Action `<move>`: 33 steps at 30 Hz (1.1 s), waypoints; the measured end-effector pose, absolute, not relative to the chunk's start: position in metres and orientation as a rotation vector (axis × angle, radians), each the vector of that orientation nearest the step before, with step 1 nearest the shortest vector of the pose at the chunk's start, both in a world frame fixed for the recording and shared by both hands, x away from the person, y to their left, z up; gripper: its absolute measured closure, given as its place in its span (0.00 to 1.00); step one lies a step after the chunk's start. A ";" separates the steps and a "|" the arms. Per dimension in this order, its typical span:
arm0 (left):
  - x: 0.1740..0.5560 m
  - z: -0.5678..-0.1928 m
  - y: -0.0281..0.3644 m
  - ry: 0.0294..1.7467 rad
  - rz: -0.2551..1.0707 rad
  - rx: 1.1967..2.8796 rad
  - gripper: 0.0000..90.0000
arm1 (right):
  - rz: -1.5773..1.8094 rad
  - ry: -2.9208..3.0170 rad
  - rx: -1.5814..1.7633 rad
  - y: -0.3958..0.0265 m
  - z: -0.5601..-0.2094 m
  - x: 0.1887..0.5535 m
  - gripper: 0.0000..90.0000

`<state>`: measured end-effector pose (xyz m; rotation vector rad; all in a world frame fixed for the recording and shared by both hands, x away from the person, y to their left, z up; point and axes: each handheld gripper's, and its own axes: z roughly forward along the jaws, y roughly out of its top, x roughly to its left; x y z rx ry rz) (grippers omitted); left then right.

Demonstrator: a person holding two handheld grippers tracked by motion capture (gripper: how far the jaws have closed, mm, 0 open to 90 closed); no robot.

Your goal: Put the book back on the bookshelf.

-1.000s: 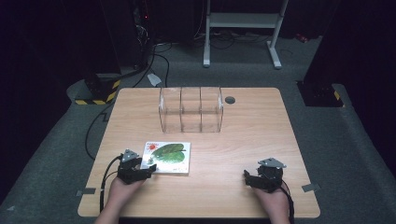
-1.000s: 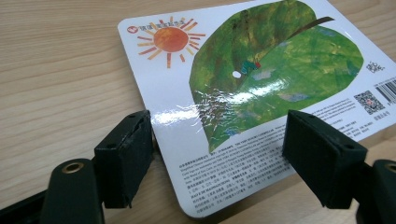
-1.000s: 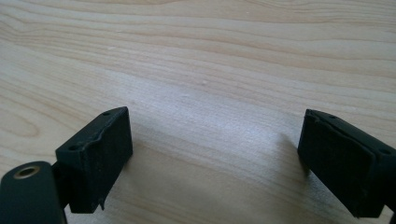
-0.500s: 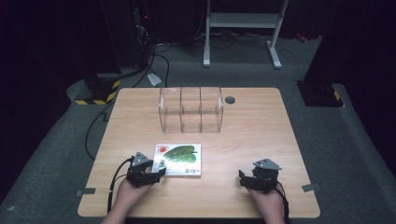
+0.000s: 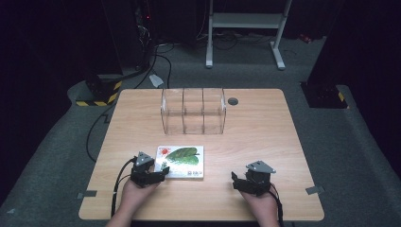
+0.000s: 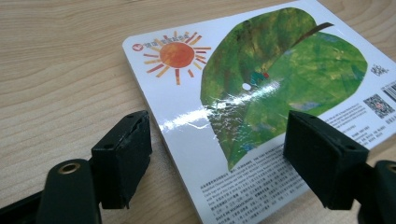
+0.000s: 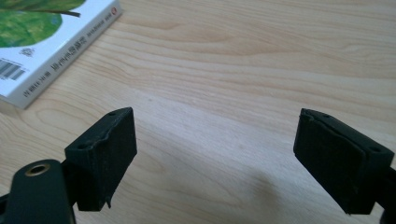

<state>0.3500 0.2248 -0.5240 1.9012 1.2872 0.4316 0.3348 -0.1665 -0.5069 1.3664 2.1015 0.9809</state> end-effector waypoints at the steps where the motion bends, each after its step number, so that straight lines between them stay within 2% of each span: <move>1: 0.350 -0.524 0.225 1.293 0.426 1.897 0.27 | 0.987 2.098 1.374 -0.164 -0.506 0.335 0.15; 12: 0.353 -0.525 0.227 1.315 0.393 1.876 0.34 | 1.047 2.145 1.296 -0.115 -0.503 0.350 0.19; 18: 0.352 -0.525 0.225 1.313 0.392 1.873 0.33 | 1.108 2.193 1.247 -0.094 -0.506 0.347 0.23; 25: 0.348 -0.525 0.210 1.256 0.384 1.901 0.37 | 1.127 2.249 1.236 -0.084 -0.513 0.341 0.22; 33: 0.345 -0.525 0.193 1.222 0.390 1.922 0.35 | 1.093 2.291 1.243 -0.079 -0.519 0.340 0.21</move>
